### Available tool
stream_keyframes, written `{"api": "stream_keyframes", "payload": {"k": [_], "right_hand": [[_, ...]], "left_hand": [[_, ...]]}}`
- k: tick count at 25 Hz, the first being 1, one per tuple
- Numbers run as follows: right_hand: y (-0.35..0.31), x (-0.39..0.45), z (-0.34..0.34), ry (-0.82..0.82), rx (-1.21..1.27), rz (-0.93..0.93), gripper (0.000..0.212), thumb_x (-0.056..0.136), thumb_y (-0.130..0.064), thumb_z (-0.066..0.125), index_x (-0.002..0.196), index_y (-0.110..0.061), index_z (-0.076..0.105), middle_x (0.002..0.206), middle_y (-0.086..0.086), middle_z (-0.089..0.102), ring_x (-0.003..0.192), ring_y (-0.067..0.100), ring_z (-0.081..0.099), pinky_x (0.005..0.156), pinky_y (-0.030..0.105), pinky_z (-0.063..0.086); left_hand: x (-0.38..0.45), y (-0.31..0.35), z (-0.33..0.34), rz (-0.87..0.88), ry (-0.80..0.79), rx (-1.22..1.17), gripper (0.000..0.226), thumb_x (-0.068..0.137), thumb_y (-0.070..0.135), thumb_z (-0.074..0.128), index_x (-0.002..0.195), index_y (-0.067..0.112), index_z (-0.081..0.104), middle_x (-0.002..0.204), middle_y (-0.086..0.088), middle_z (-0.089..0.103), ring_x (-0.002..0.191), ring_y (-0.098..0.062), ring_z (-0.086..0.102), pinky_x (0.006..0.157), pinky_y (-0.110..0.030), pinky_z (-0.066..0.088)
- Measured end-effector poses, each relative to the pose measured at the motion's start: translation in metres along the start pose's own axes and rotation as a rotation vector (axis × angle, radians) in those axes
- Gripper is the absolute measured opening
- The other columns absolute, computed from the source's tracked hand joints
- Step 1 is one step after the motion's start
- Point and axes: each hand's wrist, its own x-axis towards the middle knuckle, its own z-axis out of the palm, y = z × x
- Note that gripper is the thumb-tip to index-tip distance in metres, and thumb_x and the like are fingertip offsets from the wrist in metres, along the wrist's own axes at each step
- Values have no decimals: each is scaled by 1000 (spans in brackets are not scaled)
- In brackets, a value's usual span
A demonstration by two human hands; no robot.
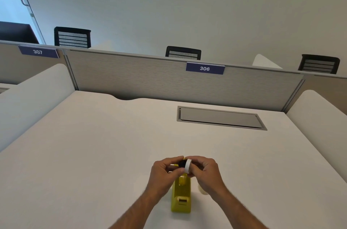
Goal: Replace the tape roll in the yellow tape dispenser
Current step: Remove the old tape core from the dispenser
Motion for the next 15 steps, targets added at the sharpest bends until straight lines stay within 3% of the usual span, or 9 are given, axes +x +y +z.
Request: {"api": "stream_keyframes", "payload": {"k": [5, 11, 15], "right_hand": [[1, 4, -7, 16, 148, 108, 16, 87, -2, 70, 98, -11, 77, 94, 11, 77, 84, 26, 74, 67, 36, 64], [4, 1, -5, 9, 154, 121, 16, 87, -5, 71, 101, -11, 76, 95, 10, 77, 85, 24, 74, 66, 33, 63], [4, 5, -10, 77, 157, 161, 16, 86, 1, 69, 97, -11, 72, 87, 12, 75, 78, 26, 75, 65, 38, 64]], "left_hand": [[2, 0, 0, 0, 29, 5, 25, 80, 12, 79, 98, 29, 77, 98, 11, 78, 88, -10, 75, 83, -32, 60], [2, -1, 7, 14, -11, 5, 27, 82, 15, 78, 106, 26, 75, 99, 9, 78, 94, -12, 73, 89, -35, 61], [5, -1, 7, -23, 15, -30, 27, 80, 13, 80, 104, 25, 76, 99, 8, 78, 94, -11, 74, 88, -34, 60]]}}
